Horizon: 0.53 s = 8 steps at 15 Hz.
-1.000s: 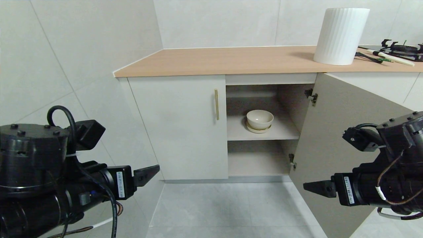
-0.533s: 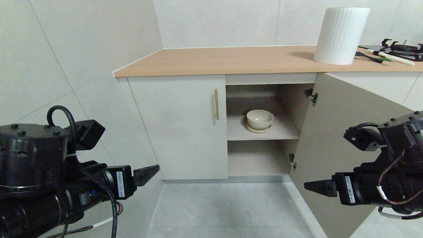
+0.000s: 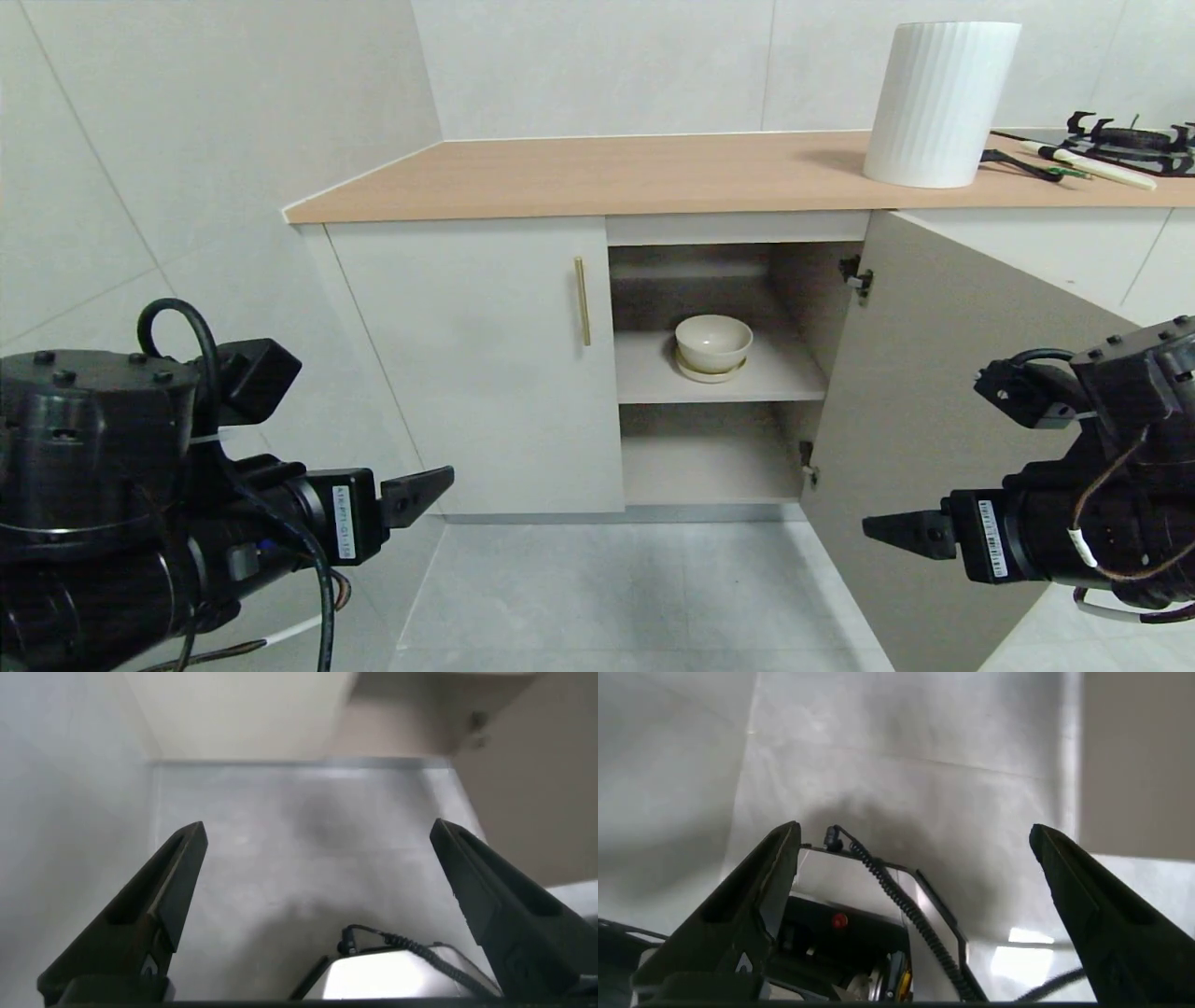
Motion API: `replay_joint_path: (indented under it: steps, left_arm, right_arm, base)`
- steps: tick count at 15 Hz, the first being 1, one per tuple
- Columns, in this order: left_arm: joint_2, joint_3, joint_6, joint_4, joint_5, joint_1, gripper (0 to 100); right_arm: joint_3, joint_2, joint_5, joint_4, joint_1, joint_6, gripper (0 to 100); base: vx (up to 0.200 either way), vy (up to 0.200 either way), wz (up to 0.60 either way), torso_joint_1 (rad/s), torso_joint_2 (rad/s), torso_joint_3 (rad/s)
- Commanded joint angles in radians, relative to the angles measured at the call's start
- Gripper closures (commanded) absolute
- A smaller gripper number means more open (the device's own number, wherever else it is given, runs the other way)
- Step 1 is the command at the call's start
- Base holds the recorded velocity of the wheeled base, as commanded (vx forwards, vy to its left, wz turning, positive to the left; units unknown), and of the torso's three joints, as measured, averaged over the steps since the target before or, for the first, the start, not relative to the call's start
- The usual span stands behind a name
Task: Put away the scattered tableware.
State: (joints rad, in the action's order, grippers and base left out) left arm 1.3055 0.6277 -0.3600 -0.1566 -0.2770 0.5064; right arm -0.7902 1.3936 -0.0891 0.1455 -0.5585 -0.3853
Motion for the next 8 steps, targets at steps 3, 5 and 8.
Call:
replay_joint_path:
  steps: [3, 5, 8]
  left_arm:
    - [0.001, 0.0, 0.0, 0.0, 0.001, 0.0, 0]
    - [0.001, 0.0, 0.001, 0.0, 0.001, 0.0, 0]
    - [0.001, -0.002, 0.001, 0.0, 0.001, 0.0, 0]
  right_arm:
    - [-0.006, -0.001, -0.001, 0.037, 0.002, 0.008, 0]
    - [-0.007, -0.002, -0.001, 0.066, 0.002, 0.022, 0]
    - [-0.017, -0.062, -0.001, 0.193, 0.005, 0.102, 0]
  base:
    - [0.0, -0.2, 0.0, 0.007, 0.0, -0.002]
    - [0.0, -0.2, 0.0, 0.0, 0.01, 0.014]
    - [0.0, -0.067, 0.0, 0.002, 0.0, 0.001]
